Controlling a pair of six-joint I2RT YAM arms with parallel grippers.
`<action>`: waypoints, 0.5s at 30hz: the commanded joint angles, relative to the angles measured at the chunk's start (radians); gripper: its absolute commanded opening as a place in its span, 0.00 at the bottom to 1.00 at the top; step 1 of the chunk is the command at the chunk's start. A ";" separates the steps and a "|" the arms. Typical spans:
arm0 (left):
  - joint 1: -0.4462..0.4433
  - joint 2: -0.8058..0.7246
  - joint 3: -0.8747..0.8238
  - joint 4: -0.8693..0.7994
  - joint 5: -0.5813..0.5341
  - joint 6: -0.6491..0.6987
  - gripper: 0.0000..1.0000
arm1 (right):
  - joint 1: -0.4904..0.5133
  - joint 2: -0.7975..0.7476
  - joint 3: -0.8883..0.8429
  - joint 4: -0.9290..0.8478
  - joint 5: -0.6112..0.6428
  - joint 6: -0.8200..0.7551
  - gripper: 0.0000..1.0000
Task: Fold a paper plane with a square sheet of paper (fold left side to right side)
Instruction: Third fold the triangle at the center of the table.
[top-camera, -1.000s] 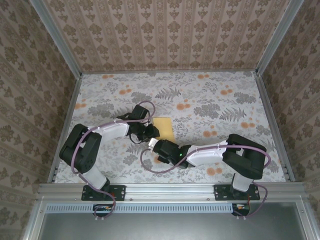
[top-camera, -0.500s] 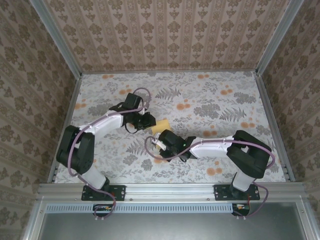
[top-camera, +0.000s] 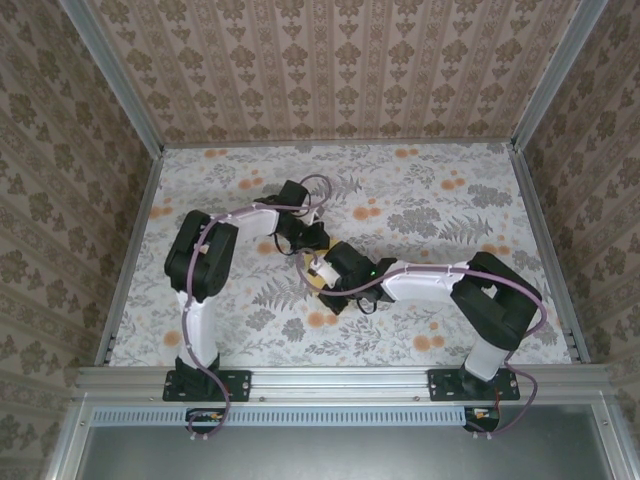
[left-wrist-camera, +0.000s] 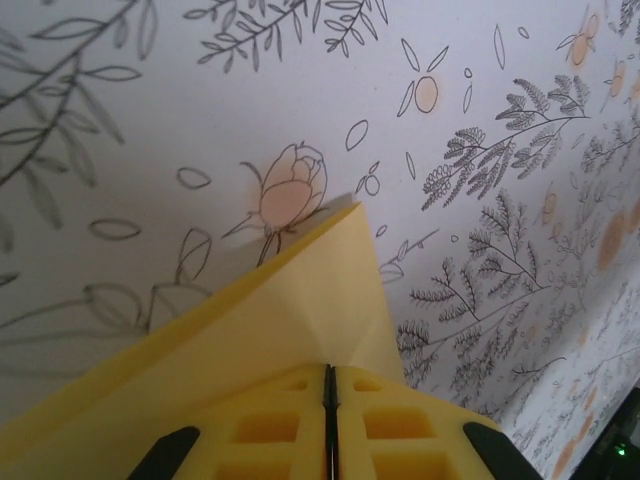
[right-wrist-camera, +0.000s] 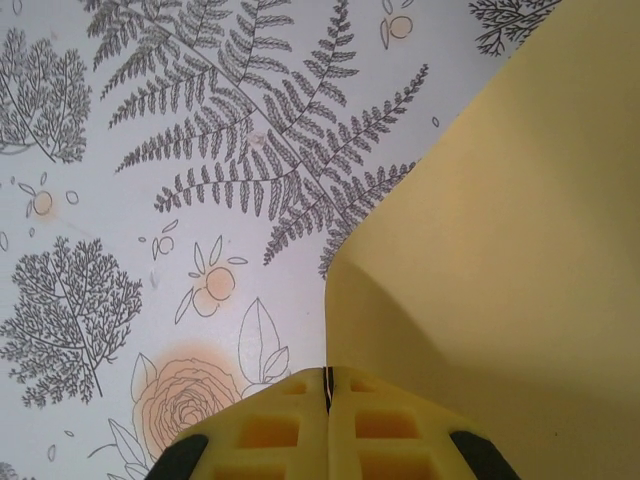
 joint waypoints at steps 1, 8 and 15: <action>-0.013 0.034 0.030 -0.039 0.023 0.053 0.08 | -0.034 0.027 0.033 -0.036 -0.131 0.040 0.00; -0.029 0.063 0.046 -0.069 -0.004 0.090 0.06 | -0.117 0.056 0.045 -0.038 -0.234 0.106 0.00; -0.035 0.071 0.046 -0.071 -0.010 0.098 0.05 | -0.173 0.093 0.043 -0.044 -0.222 0.150 0.00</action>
